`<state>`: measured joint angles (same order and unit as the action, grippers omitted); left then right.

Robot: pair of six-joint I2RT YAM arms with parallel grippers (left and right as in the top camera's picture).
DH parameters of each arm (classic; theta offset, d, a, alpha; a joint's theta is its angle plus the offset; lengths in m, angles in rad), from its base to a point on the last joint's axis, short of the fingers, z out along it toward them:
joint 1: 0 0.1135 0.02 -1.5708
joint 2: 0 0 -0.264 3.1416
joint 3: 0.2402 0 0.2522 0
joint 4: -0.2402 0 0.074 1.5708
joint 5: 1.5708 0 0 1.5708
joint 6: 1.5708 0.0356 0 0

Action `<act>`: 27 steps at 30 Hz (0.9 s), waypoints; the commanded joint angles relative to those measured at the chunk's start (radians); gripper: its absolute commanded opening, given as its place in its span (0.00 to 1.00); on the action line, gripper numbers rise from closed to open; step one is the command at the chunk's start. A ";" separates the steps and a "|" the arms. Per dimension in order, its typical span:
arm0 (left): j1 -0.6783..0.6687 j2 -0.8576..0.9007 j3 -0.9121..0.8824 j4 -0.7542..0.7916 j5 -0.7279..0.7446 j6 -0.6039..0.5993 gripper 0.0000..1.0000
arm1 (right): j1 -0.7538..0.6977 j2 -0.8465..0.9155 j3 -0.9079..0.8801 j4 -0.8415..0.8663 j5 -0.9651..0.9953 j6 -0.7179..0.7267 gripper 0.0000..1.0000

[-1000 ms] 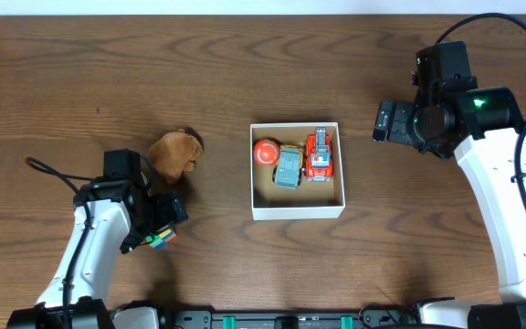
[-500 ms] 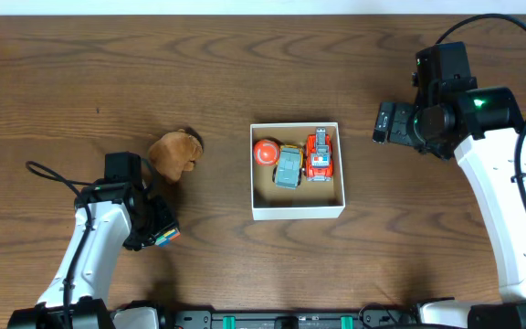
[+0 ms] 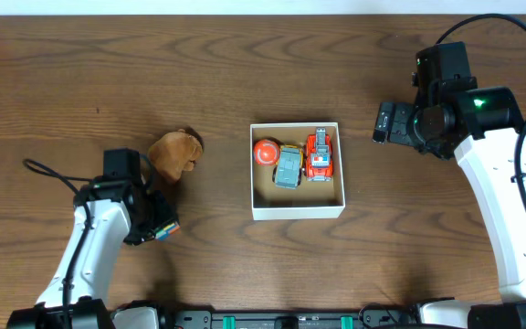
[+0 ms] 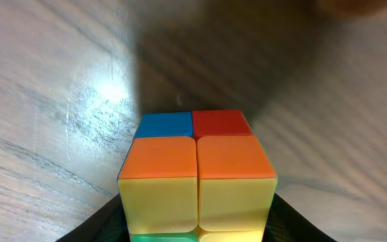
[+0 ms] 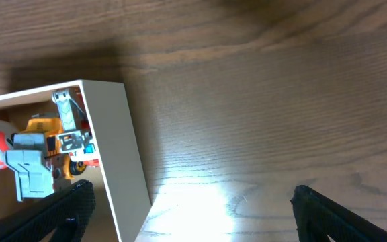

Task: Pack container
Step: 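Carry the cube right over the white box and lower it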

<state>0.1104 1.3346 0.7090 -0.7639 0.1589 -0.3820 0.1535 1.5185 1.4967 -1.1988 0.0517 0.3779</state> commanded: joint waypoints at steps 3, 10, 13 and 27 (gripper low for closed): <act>-0.024 0.001 0.220 -0.084 0.007 -0.012 0.13 | -0.006 0.006 -0.002 0.002 -0.004 -0.013 0.96; -0.203 0.001 0.473 -0.204 0.007 -0.013 0.10 | -0.006 0.006 -0.002 0.004 -0.004 -0.013 0.96; -0.340 0.001 0.529 -0.192 0.006 -0.021 0.10 | -0.006 0.006 -0.002 0.003 -0.004 -0.012 0.96; -0.792 0.155 0.537 0.100 0.006 -0.114 0.06 | -0.018 0.000 -0.002 0.002 -0.003 0.016 0.96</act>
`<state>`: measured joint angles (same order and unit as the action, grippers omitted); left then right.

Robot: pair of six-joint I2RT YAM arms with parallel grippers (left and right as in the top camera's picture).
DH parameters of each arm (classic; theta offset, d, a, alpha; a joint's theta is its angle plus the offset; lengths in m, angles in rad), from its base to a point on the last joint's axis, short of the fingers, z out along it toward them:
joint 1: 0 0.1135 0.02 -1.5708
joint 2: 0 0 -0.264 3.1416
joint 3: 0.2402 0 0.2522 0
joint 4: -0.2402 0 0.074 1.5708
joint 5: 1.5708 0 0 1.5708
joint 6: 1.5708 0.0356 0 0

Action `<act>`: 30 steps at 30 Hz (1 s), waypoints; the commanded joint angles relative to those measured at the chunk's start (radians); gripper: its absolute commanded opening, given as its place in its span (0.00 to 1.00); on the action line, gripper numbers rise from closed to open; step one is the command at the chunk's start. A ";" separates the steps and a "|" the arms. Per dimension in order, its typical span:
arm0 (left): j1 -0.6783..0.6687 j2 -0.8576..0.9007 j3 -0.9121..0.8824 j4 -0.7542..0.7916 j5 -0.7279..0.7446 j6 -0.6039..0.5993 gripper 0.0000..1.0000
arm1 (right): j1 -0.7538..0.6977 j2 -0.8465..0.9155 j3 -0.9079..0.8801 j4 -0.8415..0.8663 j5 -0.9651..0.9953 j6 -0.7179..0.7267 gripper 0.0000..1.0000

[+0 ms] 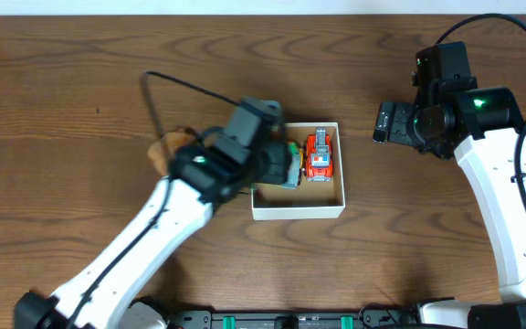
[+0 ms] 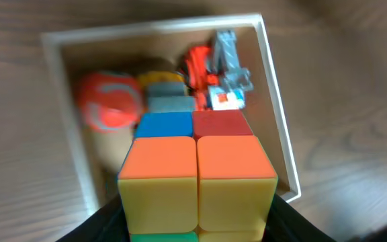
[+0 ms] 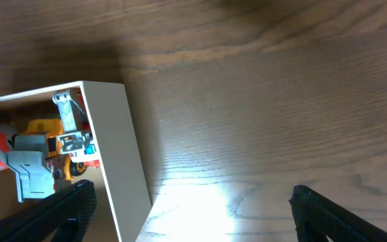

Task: Pack container
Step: 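Carry the cube right over the white box and lower it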

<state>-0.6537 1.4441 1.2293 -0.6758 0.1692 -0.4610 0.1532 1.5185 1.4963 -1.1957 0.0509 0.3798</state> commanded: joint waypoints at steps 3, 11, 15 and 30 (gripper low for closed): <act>-0.054 0.095 0.017 0.027 -0.004 -0.035 0.06 | -0.050 -0.007 -0.002 -0.003 -0.004 0.028 0.95; -0.096 0.150 0.018 0.039 -0.005 -0.039 0.06 | -0.133 -0.011 -0.002 -0.013 -0.042 0.005 0.95; -0.122 0.198 0.018 0.043 -0.004 -0.086 0.06 | -0.135 -0.011 -0.002 -0.020 -0.042 0.005 0.95; -0.201 0.375 0.018 0.117 -0.004 -0.091 0.06 | -0.134 -0.011 -0.002 -0.035 -0.042 0.005 0.96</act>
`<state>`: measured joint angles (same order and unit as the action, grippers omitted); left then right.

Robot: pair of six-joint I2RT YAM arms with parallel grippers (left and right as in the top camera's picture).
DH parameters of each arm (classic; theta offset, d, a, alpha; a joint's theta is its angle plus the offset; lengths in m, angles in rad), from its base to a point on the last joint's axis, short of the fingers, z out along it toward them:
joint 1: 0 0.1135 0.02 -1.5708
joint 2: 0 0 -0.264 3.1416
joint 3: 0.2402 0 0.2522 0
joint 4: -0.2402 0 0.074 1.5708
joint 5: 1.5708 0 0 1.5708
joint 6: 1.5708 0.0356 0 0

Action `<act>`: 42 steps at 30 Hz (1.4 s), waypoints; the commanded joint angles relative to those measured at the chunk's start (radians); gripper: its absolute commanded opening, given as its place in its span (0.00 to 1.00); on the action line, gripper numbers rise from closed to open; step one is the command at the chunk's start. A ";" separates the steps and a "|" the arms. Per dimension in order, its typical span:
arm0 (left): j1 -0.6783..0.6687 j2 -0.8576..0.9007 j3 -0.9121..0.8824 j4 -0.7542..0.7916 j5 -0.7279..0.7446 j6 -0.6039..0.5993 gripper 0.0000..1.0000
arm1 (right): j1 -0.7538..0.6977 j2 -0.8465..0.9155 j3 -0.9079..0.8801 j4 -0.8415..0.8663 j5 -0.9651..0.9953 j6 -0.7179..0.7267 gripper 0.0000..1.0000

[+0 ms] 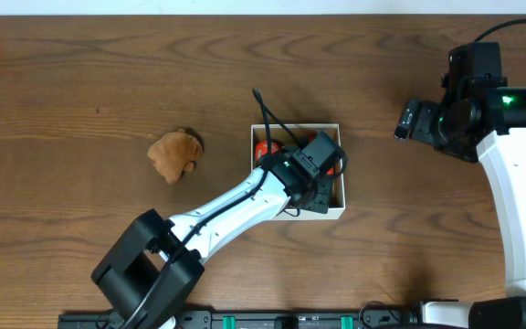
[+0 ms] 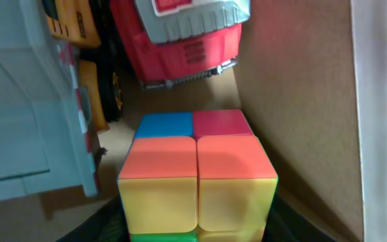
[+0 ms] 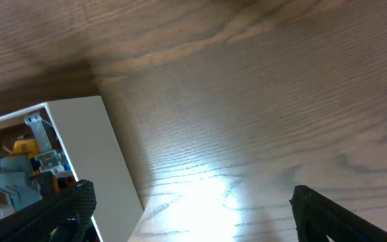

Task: Pack container
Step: 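Carry the cube right over the white box and lower it, then open the left gripper to drop the cube and withdraw left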

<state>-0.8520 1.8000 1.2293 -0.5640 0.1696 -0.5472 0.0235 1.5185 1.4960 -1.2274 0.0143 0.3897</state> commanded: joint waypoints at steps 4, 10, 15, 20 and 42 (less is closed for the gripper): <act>-0.002 0.026 0.018 0.011 -0.004 -0.005 0.07 | -0.005 -0.011 -0.001 -0.009 -0.005 -0.005 0.96; -0.002 0.023 0.018 0.011 -0.004 -0.004 0.41 | -0.005 -0.011 -0.001 -0.016 -0.005 -0.006 0.96; -0.001 -0.008 0.034 -0.007 -0.005 0.033 0.70 | -0.005 -0.011 -0.001 -0.015 -0.004 -0.006 0.96; -0.001 -0.061 0.047 -0.013 -0.005 0.068 0.98 | -0.005 -0.011 -0.001 -0.015 -0.004 -0.006 0.96; 0.587 -0.326 0.047 -0.296 -0.208 0.438 0.98 | -0.005 -0.011 -0.001 -0.014 -0.003 -0.032 0.97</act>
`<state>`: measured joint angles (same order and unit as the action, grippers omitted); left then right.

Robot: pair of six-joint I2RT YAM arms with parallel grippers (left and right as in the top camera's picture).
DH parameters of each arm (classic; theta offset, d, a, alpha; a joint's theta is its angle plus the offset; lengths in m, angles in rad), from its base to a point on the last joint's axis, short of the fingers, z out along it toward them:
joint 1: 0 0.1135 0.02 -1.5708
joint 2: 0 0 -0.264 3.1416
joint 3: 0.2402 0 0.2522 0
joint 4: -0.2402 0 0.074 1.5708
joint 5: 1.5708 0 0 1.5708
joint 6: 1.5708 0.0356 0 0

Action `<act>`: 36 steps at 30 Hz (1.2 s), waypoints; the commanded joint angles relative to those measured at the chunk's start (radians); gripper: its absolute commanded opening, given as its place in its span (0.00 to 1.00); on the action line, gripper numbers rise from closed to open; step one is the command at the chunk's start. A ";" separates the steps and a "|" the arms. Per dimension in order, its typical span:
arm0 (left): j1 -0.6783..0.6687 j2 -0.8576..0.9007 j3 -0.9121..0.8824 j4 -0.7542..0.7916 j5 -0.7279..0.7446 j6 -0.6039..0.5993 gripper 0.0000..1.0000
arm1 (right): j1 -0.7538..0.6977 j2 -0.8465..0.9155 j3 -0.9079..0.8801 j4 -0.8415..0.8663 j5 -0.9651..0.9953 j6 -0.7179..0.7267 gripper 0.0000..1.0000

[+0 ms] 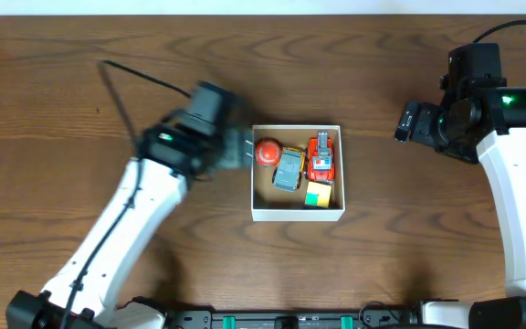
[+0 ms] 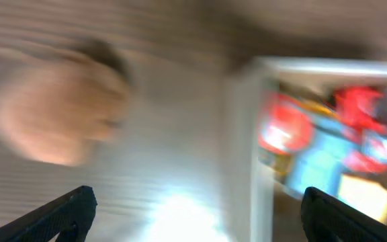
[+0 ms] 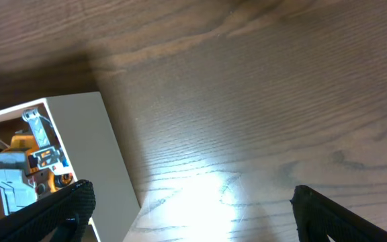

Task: Pack container
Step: 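Open the left gripper to drop the cube and withdraw left, then lower the left gripper onto the brown plush toy and grasp it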

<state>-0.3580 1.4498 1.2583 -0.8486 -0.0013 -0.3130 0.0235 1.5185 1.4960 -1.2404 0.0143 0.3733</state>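
The white box (image 1: 297, 212) holds a red ball-like toy (image 1: 266, 151), a grey-blue truck (image 1: 289, 169), a red fire truck (image 1: 321, 157) and a colourful cube (image 1: 317, 194) in its front right corner. My left gripper (image 1: 237, 150) is blurred just left of the box, open and empty (image 2: 197, 210). Its wrist view shows a blurred brown plush toy (image 2: 52, 117) on the left and the box (image 2: 247, 141) on the right. My right gripper (image 1: 402, 122) hangs open and empty (image 3: 190, 202) to the right of the box (image 3: 106, 154).
Bare wooden tabletop (image 1: 409, 256) surrounds the box. In the overhead view my left arm (image 1: 144, 206) covers the plush toy's place left of the box.
My left gripper was low inside the box, shut on the cube. Now it is open and outside the box on its left, and the cube lies in the box. The right arm is unchanged.
My left gripper first held the cube near the table's front left, below the plush toy. Then it held the cube over the box, then down inside it beside the fire truck. Now the cube rests there and the gripper is open outside. The right arm shifted slightly right.
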 commanded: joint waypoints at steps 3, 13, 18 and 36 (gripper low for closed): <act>0.204 0.071 0.017 -0.023 -0.037 0.456 0.98 | -0.005 -0.011 -0.001 -0.002 -0.003 -0.016 0.97; 0.346 0.208 0.017 0.008 -0.037 0.896 0.98 | -0.005 -0.011 -0.001 0.010 -0.003 -0.023 0.97; 0.346 0.268 0.017 0.047 -0.036 0.946 0.98 | -0.005 -0.011 -0.001 0.010 -0.003 -0.023 0.96; 0.346 0.415 0.016 0.073 0.065 0.948 0.66 | -0.005 -0.011 -0.001 0.017 -0.003 -0.023 0.96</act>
<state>-0.0147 1.8587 1.2587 -0.7765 0.0467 0.6250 0.0235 1.5185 1.4960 -1.2224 0.0143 0.3622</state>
